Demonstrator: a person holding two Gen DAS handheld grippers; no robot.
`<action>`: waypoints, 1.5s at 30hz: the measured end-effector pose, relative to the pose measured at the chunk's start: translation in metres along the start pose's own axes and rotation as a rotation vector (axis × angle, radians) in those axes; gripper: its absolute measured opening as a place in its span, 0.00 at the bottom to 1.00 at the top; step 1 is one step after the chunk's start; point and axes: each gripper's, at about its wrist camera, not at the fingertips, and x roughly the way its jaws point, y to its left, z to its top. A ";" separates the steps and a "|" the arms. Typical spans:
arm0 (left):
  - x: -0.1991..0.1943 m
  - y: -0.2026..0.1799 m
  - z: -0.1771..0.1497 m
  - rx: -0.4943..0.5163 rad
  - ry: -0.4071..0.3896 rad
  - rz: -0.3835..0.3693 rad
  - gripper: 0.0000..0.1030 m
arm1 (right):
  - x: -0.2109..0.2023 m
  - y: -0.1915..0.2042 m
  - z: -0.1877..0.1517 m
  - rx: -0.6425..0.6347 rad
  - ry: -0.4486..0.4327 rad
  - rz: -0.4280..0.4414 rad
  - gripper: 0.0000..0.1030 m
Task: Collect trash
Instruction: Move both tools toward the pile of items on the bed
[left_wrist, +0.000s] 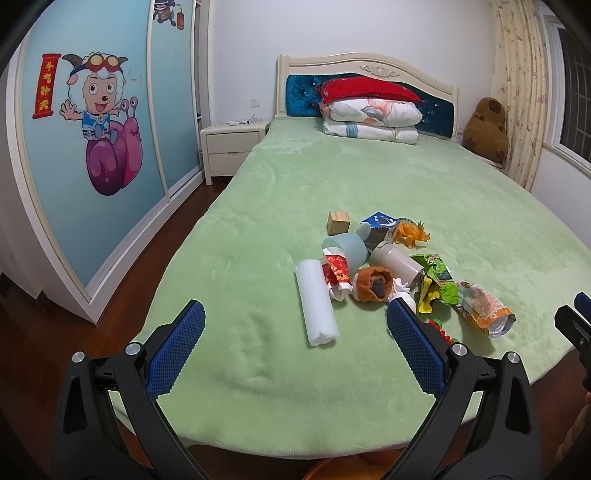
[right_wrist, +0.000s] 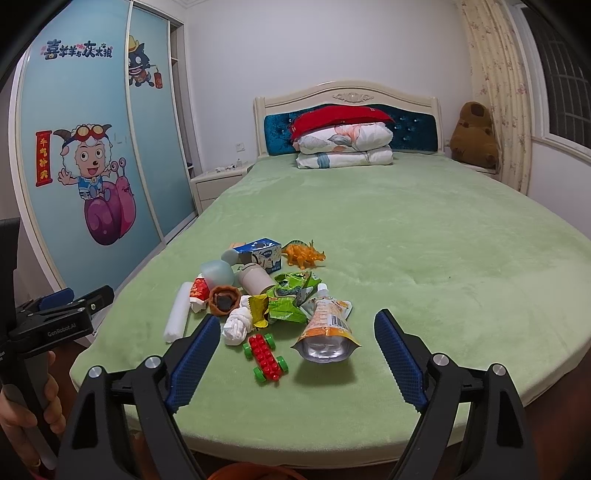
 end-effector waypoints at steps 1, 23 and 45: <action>0.001 0.001 0.000 -0.001 0.000 0.000 0.93 | 0.000 0.000 0.000 0.000 0.000 -0.001 0.81; 0.002 0.003 -0.004 -0.009 0.018 -0.007 0.93 | 0.003 -0.003 -0.004 0.004 0.011 0.003 0.83; 0.010 0.003 -0.009 -0.010 0.064 -0.010 0.93 | 0.007 -0.006 -0.005 0.015 0.029 0.013 0.84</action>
